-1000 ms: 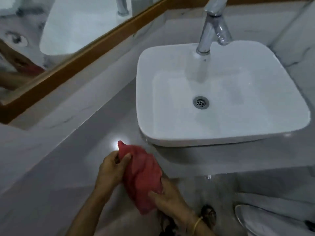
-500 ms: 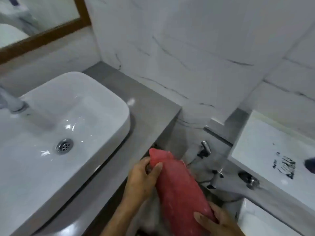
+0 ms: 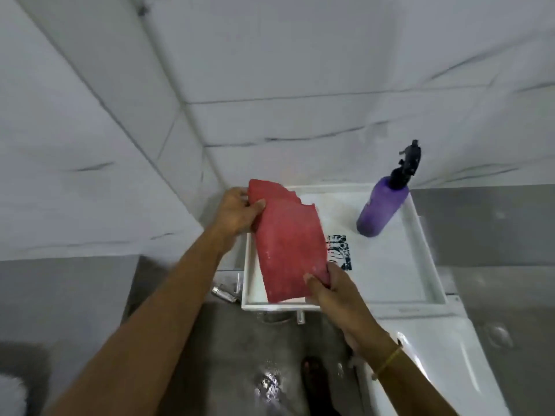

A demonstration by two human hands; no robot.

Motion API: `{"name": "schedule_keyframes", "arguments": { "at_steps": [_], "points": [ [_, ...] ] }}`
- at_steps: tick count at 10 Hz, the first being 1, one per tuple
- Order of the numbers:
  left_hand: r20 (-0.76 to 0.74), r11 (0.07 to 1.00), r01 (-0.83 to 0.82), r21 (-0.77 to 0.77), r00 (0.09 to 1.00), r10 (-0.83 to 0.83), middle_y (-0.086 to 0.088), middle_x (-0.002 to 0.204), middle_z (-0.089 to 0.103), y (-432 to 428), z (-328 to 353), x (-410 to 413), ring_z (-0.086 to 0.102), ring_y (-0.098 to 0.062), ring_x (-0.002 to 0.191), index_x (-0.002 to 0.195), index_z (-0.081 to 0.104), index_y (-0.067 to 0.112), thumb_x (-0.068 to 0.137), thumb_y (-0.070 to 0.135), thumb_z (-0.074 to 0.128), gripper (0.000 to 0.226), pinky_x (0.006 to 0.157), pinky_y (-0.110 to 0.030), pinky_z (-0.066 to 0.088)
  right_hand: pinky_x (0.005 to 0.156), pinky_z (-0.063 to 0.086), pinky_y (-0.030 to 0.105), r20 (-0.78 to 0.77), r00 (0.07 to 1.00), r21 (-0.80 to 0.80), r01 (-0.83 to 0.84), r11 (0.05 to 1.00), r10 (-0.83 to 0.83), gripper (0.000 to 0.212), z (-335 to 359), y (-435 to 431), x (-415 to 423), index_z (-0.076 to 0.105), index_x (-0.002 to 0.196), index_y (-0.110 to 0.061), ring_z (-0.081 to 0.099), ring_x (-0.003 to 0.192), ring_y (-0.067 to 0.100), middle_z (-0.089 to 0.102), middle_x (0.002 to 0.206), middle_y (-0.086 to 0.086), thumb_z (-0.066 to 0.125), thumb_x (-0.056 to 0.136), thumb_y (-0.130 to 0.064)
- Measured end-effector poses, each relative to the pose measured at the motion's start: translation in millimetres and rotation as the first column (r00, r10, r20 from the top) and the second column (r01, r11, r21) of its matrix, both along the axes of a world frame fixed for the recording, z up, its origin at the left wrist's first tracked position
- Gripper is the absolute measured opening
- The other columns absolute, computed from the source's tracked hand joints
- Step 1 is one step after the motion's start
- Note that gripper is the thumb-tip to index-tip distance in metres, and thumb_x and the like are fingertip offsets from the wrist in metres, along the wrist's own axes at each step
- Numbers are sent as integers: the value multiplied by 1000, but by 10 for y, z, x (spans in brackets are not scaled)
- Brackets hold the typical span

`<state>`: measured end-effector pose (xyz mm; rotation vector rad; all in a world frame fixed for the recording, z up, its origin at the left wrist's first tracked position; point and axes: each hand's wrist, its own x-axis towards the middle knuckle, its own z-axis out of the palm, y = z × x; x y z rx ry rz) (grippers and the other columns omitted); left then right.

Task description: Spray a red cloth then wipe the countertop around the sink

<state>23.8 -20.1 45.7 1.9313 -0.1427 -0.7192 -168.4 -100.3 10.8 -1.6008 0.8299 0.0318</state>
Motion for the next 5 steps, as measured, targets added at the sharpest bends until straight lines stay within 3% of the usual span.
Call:
{"name": "schedule_keyframes", "arguments": {
  "at_steps": [1,2,3,4,5],
  "points": [
    [150,958,70,278,982,-115,-28,100,65,-191,-386,9,64,-42,95,106,56,-8,82,1,60,27,84,-47,54,85,46,26,-146,971,-241,-219,945,188,25,-251,-165,135,61,110,-7,62,102,30,68,111,15,56,92,-24],
    [379,884,64,463,887,-263,-25,105,64,-247,-539,-69,60,-41,99,122,48,-1,80,4,58,43,82,-40,47,85,45,32,-208,965,-408,-232,883,158,31,-361,-265,179,58,105,-3,57,100,31,63,108,17,58,90,-29],
    [404,790,91,606,820,-404,-26,119,57,-242,-555,-179,56,-43,106,135,32,4,87,12,53,53,86,-47,47,92,40,33,-231,943,-474,-322,820,237,33,-357,-252,128,55,113,-6,51,107,29,58,115,15,55,91,-30],
    [505,729,43,683,693,-514,-22,129,52,-274,-388,-249,54,-40,111,139,28,8,92,22,45,52,88,-48,48,98,42,38,-234,930,-575,-367,731,283,38,-210,-243,116,49,122,-11,46,114,29,52,121,12,50,92,-34],
    [560,688,58,724,532,-635,-11,132,51,-255,-98,-255,52,-31,114,139,32,15,91,28,42,50,87,-45,49,99,40,35,-238,909,-669,-408,622,342,38,103,-262,202,44,127,-15,46,115,24,49,126,6,41,96,-35]
  ]
}}
